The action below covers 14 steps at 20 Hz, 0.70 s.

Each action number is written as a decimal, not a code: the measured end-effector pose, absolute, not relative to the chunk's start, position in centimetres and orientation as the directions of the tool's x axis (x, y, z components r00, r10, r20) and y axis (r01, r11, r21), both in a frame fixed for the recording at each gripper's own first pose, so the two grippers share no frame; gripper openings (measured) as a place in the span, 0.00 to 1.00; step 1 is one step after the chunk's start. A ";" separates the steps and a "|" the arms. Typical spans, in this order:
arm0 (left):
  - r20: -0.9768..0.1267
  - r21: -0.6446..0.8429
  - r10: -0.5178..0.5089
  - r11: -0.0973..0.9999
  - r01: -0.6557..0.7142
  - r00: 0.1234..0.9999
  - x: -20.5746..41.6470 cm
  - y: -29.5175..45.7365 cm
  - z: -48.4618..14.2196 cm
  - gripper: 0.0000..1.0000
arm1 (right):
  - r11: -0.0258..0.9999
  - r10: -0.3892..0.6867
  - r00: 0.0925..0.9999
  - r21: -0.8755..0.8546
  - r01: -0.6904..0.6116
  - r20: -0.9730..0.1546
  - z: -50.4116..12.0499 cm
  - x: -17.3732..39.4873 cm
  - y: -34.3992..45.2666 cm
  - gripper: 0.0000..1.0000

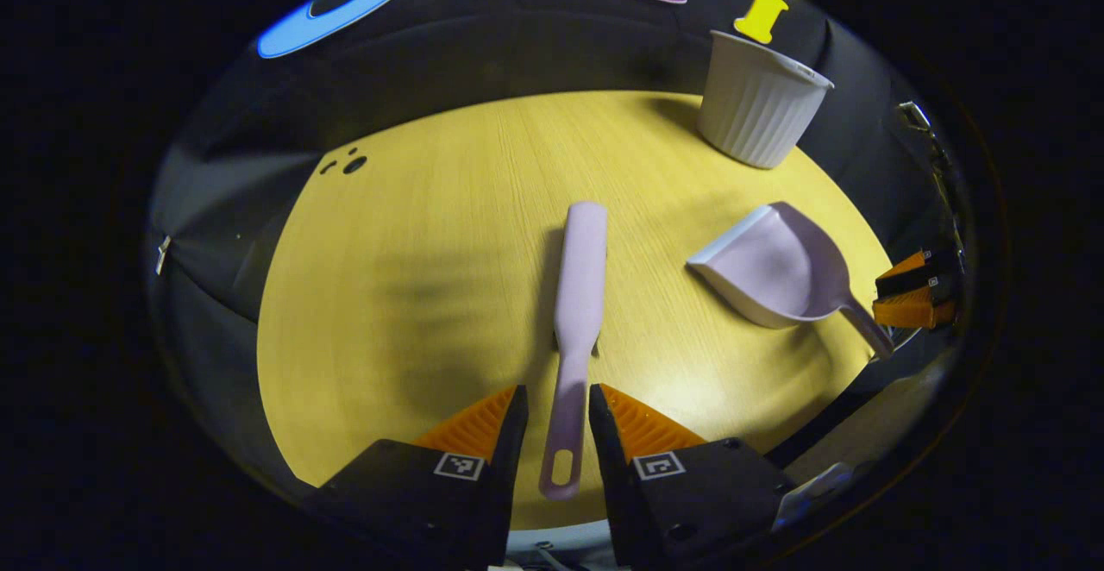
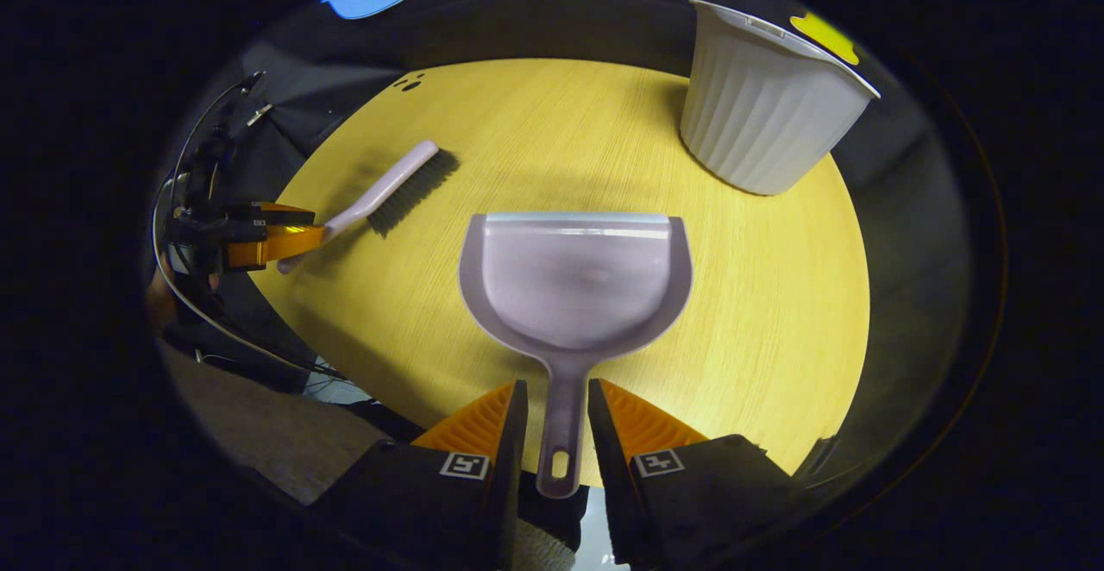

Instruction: Pick up the small broom and dustpan from the desktop, sweep the trash into the dustpan with the broom, and then empty the trash into the garbage bin.

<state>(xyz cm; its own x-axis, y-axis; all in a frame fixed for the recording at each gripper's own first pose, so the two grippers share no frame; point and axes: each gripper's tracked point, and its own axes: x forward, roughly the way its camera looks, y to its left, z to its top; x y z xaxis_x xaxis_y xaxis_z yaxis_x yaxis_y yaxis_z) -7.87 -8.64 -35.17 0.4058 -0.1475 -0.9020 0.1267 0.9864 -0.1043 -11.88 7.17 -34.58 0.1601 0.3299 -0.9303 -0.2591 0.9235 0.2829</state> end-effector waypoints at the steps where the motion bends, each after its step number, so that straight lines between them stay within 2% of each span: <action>1: -0.886 -0.099 -0.147 0.987 0.130 0.439 -7.1 -8.8 -34.0 0.48 | 0.923 0.337 0.186 0.284 -0.260 -0.923 -33.5 -11.1 7.2 0.46; 5: -0.798 -0.110 -0.170 0.984 0.138 0.579 -3.3 -9.9 -28.3 0.48 | 0.922 0.371 0.353 0.295 -0.251 -0.859 -29.6 -6.4 7.6 0.46; 12: -0.569 -0.120 -0.214 0.977 0.176 0.794 2.8 -11.5 -18.1 0.48 | 0.942 0.336 0.625 0.234 -0.241 -0.705 -23.8 0.8 5.6 0.46; 13: -0.533 -0.127 -0.225 0.974 0.186 0.816 3.3 -12.0 -16.8 0.53 | 0.948 0.317 0.662 0.210 -0.238 -0.679 -22.9 1.7 5.1 0.46; 14: -0.500 -0.131 -0.233 0.972 0.193 0.834 3.5 -12.3 -15.4 0.48 | 0.952 0.306 0.700 0.196 -0.235 -0.646 -22.1 2.3 4.9 0.46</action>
<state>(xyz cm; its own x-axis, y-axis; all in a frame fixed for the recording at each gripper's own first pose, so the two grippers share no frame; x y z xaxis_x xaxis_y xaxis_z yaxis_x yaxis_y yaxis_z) 3.52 -12.34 -15.36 0.8338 -0.2330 -0.5005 0.1929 0.9724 -0.1313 2.27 4.92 -22.12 0.6996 0.3061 -0.6456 -0.2352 0.9519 0.1964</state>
